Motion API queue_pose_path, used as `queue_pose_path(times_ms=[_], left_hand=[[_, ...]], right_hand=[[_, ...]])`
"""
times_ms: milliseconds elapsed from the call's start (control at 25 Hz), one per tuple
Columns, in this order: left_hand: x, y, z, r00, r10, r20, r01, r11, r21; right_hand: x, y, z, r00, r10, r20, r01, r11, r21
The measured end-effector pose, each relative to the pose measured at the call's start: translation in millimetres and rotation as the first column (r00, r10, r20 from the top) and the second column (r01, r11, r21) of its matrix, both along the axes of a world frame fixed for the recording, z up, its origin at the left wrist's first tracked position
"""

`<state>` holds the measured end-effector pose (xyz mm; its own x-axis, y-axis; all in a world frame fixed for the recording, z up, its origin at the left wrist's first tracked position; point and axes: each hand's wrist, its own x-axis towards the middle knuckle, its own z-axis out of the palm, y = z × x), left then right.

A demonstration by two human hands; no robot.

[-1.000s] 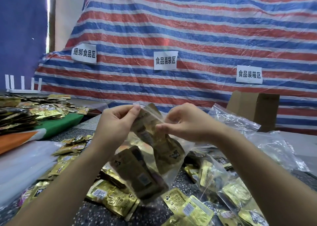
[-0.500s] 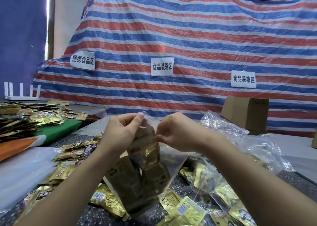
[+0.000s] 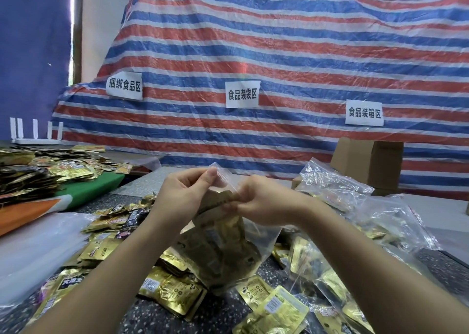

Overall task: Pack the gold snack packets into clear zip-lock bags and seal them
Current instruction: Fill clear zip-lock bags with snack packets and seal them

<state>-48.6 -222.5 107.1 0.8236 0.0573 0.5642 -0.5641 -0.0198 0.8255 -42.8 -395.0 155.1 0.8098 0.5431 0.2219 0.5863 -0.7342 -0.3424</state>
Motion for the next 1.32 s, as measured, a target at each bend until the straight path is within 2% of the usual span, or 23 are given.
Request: queue_pose_path(times_ms=[120, 240, 320, 440, 480, 600, 800, 960, 1200, 1320], left_hand=[[0.3, -1.4, 3.8, 1.000, 0.021, 0.007, -0.021, 1.000, -0.005], [-0.3, -7.4, 2.7, 1.000, 0.004, 0.001, -0.004, 1.000, -0.006], [-0.1, -7.5, 2.8, 1.000, 0.020, 0.011, -0.019, 1.000, -0.019], [3.7, -2.2, 3.7, 0.997, 0.081, -0.012, -0.082, 0.995, -0.048], [4.7, -0.7, 3.3, 0.996, 0.087, -0.019, -0.088, 0.994, -0.057], [4.8, 0.5, 3.8, 0.998, 0.056, 0.008, -0.056, 0.996, -0.069], [7.8, 3.0, 0.3, 0.999, 0.035, -0.016, -0.035, 0.999, -0.020], [6.2, -1.3, -3.4, 0.999, 0.039, -0.009, -0.039, 0.998, -0.041], [-3.7, -11.6, 0.1, 0.986, 0.061, 0.154, -0.073, 0.994, 0.075], [-6.3, -15.9, 2.5, 0.978, 0.081, 0.190, -0.098, 0.992, 0.081]], right_hand=[[0.0, 0.7, 12.2, 1.000, -0.011, 0.026, 0.014, 0.989, -0.145], [2.5, 11.6, 6.1, 0.978, -0.046, 0.203, 0.103, 0.955, -0.278], [1.7, 11.4, 2.3, 0.968, -0.061, 0.243, 0.116, 0.968, -0.222], [1.5, 1.2, 6.9, 0.982, -0.051, 0.183, 0.043, 0.998, 0.051], [1.8, -0.2, 7.5, 0.978, -0.046, 0.205, 0.028, 0.996, 0.090], [4.2, 0.8, 7.7, 0.952, -0.025, 0.304, -0.015, 0.992, 0.128], [5.5, -7.2, 8.9, 0.967, 0.053, 0.250, -0.085, 0.989, 0.118], [5.4, -3.6, 0.2, 0.937, -0.052, 0.345, -0.016, 0.982, 0.190], [1.9, 3.0, 14.4, 0.934, -0.011, 0.357, -0.072, 0.974, 0.217], [-2.0, 3.5, 13.1, 0.949, -0.023, 0.315, -0.046, 0.977, 0.210]])
